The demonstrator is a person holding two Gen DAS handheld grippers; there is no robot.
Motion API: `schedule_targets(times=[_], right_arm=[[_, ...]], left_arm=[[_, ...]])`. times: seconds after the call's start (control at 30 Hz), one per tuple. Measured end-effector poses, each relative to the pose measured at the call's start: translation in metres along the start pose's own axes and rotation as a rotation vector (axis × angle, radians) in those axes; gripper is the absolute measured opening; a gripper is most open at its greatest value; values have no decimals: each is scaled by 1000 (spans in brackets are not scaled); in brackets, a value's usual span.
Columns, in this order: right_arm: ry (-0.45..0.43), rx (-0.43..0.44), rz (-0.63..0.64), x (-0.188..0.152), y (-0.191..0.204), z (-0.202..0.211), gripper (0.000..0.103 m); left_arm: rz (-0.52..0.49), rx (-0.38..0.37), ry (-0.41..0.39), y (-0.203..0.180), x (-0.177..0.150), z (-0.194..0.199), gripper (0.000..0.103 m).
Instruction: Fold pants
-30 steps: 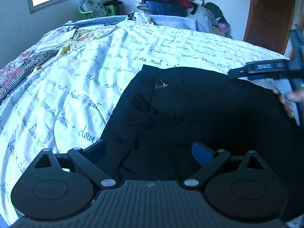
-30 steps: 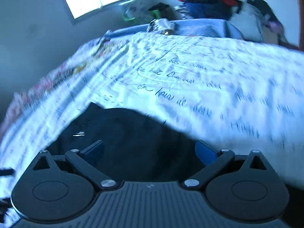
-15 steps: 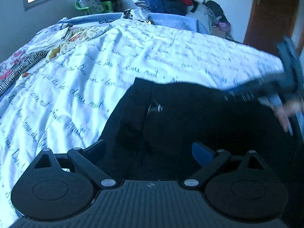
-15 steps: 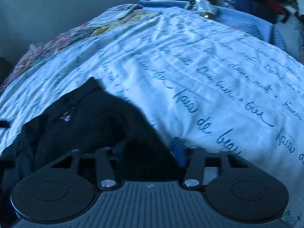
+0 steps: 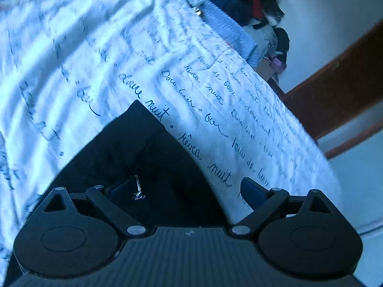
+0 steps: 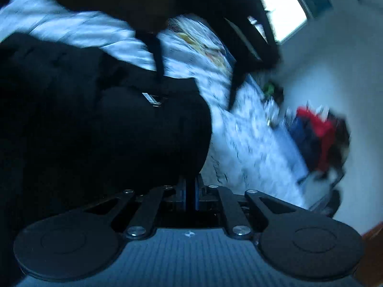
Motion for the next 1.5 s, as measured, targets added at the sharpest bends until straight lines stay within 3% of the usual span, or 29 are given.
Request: schedule_targets(times=[0.13,0.23,0.3,0.4,0.6,0.7,0.77,1.0,1.1,1.23,1.33,1.4,1.43,1.5], right_arm=[[-63,-66,116,1,18,22,7],[-78,-100,142,2,22,30,7],[-76,-97,120,2,21,32,7],[-68,-90,102,2,22,33,6],[-20,-125,57,3,16,29,11],[10,-179,61,-1,11,27,31],[27,-209,70,-7,8,28,32],[183,-273,30,-42,-19,42,30],[234,-282,27,-56,-24,55,13],[238,-276,91,-57,-7,69,7],[238,-274,103,-60,-3,68,7],[239,-278,99,-59,1,70,7],[241,-277,91,-60,2,72,7],[245,-276,74,-64,1,74,7]], left_arm=[[94,-41,36,16,6,-9,85],[143,-63,63,25,3,-10,57],[165,-61,68,31,-2,-9,30],[186,-85,37,35,-11,-2,15],[9,-38,-52,13,-35,27,12],[-27,-44,-87,10,-48,43,11],[-36,-53,-94,12,-58,53,11],[2,-90,-80,26,-92,75,11],[-4,-87,-84,31,-103,77,11],[16,-96,-102,38,-102,72,12],[43,-91,-150,42,-98,73,21],[57,-85,-182,46,-93,74,38],[74,-80,-196,49,-91,74,42],[110,-93,-215,56,-88,74,38]])
Point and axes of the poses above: each gripper's, at about its wrist camera, not at the fingertips, and z roughly against the way its jaws point, y to its left, x to its top, the point moved 4 cm from there along -z, roughly the way its jaws point, and after that the axes turned 15 degrees about -x, right-handed, at the moved point
